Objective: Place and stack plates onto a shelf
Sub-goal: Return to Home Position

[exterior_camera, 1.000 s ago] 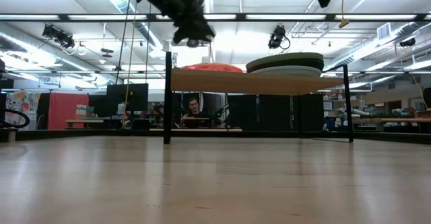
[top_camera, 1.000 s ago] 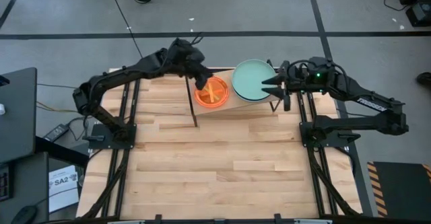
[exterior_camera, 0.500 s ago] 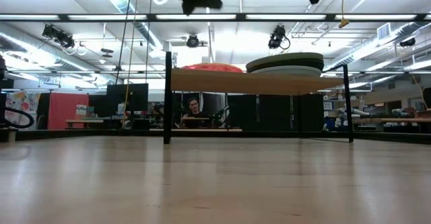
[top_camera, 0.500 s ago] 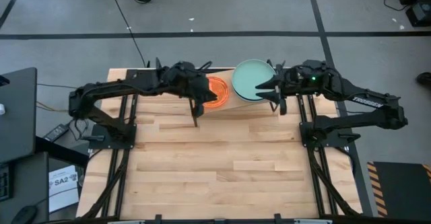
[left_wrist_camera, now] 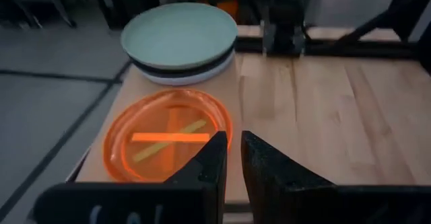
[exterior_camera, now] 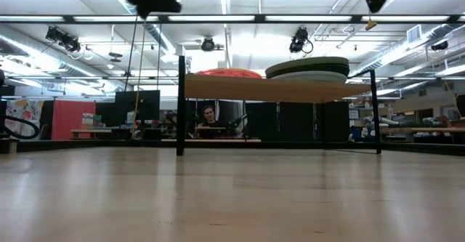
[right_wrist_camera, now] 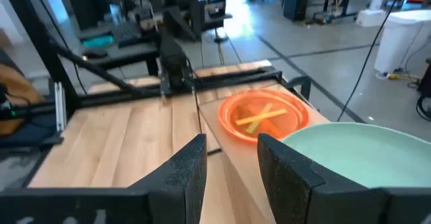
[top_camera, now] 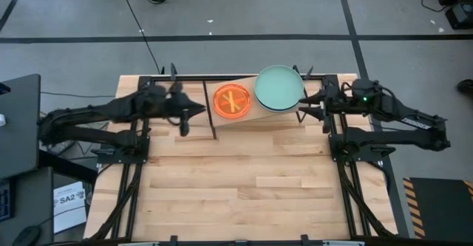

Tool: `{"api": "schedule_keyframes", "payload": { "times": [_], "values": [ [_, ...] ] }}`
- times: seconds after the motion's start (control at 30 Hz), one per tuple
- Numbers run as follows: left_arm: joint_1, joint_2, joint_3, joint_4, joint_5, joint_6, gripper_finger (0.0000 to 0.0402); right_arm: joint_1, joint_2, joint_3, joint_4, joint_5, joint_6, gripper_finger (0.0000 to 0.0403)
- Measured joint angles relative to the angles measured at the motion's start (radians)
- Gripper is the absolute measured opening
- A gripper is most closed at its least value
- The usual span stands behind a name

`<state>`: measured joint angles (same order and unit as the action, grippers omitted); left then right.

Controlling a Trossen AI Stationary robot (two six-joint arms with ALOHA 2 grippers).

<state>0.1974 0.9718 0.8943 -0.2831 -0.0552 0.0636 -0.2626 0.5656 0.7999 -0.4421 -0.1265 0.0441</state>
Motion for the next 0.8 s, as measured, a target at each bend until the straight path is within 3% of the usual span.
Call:
{"api": "schedule_keyframes", "payload": {
  "times": [0.17, 0.47, 0.8],
  "values": [
    [0.005, -0.204, -0.218, 0.098, -0.001, -0.005, 0.005, 0.0, -0.126, -0.111, 0.066, 0.001, 0.052, 0.0139],
    [0.007, -0.512, -0.482, 0.124, -0.004, -0.13, 0.005, 0.0, -0.31, -0.236, 0.075, 0.002, 0.063, 0.0139],
    [0.007, -0.738, -0.721, 0.294, -0.005, -0.162, 0.005, 0.0, -0.478, -0.348, 0.136, 0.002, 0.095, 0.0139]
  ]
}}
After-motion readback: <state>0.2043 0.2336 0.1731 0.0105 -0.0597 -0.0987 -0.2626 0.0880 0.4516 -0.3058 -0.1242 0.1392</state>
